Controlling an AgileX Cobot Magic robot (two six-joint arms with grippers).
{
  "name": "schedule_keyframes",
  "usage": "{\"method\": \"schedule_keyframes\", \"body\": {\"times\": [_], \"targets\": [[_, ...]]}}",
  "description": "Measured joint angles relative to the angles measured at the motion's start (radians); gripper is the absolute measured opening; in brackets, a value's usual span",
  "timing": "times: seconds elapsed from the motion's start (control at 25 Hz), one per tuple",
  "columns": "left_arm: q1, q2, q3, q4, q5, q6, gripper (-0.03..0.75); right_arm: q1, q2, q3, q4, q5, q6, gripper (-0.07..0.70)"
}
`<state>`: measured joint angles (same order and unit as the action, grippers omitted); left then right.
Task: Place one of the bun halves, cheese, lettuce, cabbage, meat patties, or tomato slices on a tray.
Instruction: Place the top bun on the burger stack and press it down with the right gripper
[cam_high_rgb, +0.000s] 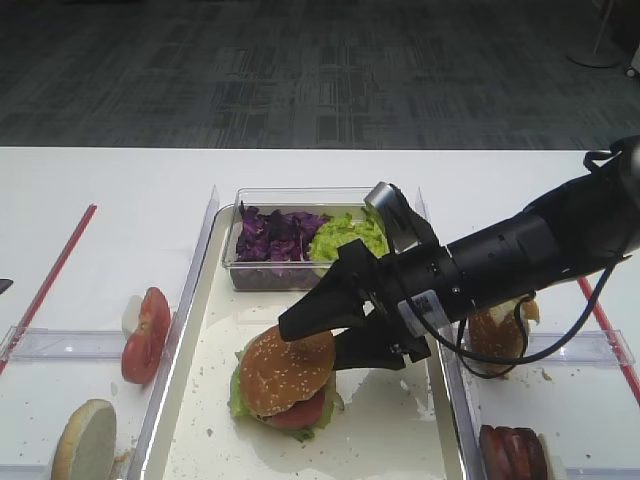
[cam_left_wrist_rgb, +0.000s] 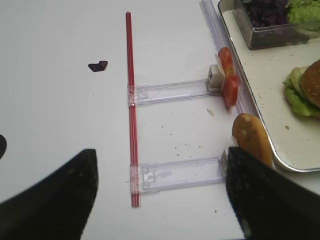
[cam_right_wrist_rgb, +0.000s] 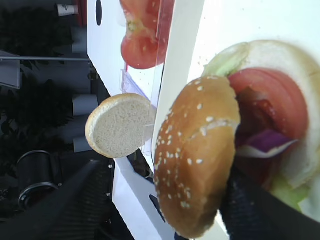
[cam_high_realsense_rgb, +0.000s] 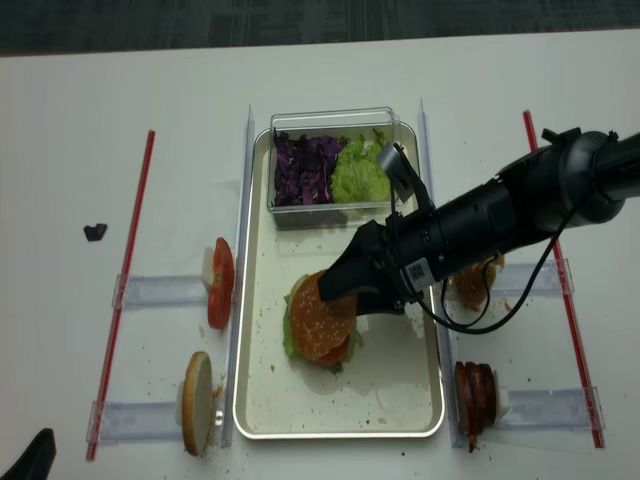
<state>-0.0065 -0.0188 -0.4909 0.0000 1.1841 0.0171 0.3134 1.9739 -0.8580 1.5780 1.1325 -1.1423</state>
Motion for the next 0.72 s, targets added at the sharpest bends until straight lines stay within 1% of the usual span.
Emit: {"method": "schedule_keyframes", "body": {"times": [0.24,0.44,0.72], "targets": [[0.000,0.000,0.000,-0.006,0.000,0.000,0.491,0.000,0.000,0.000,-0.005,0.011,0.000,0.540],[0.000,0.000,0.000,-0.006,0.000,0.000,0.491,0.000,0.000,0.000,-0.011,0.011,0.000,0.603],[0.000,0.000,0.000,0.000,0.000,0.000,0.491,0.000,0.000,0.000,-0.020,0.013,0.014,0.615]]}}
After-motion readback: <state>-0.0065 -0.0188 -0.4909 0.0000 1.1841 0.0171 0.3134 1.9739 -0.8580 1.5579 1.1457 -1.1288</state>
